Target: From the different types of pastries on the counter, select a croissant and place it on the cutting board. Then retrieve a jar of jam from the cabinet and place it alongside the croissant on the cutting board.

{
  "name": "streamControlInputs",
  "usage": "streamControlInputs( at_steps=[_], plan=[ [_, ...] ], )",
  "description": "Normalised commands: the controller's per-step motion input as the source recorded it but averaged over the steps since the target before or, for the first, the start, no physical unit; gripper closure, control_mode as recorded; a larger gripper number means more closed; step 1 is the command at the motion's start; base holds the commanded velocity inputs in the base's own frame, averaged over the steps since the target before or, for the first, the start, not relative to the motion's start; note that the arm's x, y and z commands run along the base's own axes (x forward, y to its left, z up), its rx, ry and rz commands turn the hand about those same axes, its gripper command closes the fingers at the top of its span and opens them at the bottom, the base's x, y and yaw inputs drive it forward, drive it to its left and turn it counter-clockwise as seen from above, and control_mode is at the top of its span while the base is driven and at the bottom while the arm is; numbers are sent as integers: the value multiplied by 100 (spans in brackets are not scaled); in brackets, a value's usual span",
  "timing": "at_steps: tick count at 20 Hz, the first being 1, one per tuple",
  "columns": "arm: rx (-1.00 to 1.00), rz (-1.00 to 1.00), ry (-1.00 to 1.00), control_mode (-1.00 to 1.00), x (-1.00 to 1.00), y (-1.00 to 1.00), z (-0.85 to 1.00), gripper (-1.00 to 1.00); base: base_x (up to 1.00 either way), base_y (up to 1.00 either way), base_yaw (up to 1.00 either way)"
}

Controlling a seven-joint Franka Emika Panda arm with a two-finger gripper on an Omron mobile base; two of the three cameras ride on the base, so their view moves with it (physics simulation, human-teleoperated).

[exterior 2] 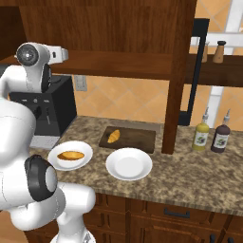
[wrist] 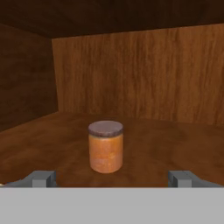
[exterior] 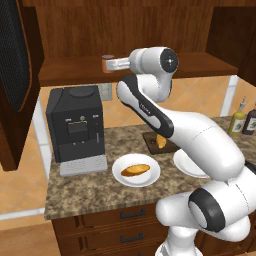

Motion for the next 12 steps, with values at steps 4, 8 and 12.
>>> streamControlInputs(
  at_steps=[4, 8, 12],
  plan=[
    [0, 0, 0, -100, 34, 10, -8, -100, 0, 0, 0],
    [0, 0, 0, -100, 46, 19, -9, -100, 0, 0, 0],
    [0, 0, 1, -100, 44, 30, -6, -100, 0, 0, 0]
  ],
)
